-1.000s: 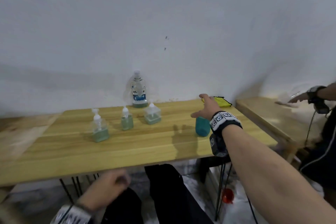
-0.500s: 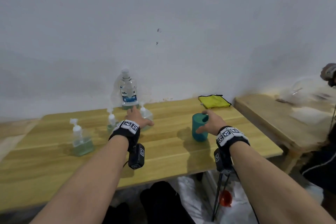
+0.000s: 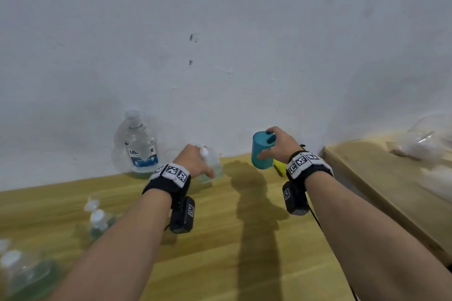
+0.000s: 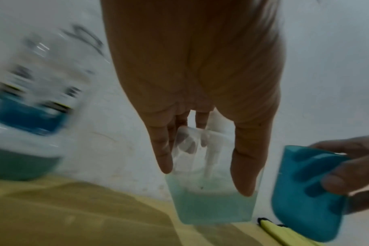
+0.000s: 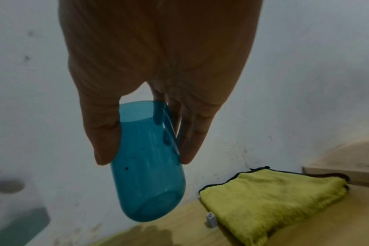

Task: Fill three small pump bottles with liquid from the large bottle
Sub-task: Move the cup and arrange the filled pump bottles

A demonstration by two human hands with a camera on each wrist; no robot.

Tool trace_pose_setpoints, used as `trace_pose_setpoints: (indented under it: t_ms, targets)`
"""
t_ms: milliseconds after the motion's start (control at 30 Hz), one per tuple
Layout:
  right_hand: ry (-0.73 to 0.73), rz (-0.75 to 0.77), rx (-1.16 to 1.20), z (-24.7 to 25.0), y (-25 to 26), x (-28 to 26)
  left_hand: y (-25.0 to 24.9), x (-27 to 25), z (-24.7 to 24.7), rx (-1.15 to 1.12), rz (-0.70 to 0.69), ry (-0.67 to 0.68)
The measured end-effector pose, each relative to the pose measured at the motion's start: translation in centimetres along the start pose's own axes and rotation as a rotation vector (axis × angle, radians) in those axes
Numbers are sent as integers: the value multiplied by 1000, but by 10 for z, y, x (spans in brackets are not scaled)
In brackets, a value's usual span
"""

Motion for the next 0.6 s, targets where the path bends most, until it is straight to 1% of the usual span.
trace_pose_setpoints:
  t_ms: [133, 267, 433, 600]
  targets:
    - [21, 2, -31, -6, -7, 38, -25, 49, -25, -26, -48, 4]
    - [51, -9, -57, -18, -15, 60, -32, 74, -52, -32, -51, 22]
    - [84, -36, -54, -26, -25, 74, -32, 89, -72, -19, -75, 0]
    - [73, -47, -31, -29, -32, 80, -34, 94, -85, 43, -121, -25]
Point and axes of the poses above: each hand's wrist, its own x-axis towards the middle knuckle, its own z-axis out of the back of the hand, y = z × x, the point moved 1 cm from there along x, towards the middle knuckle, and after that the axes turned 7 degrees about -x, right-handed, at the moved point
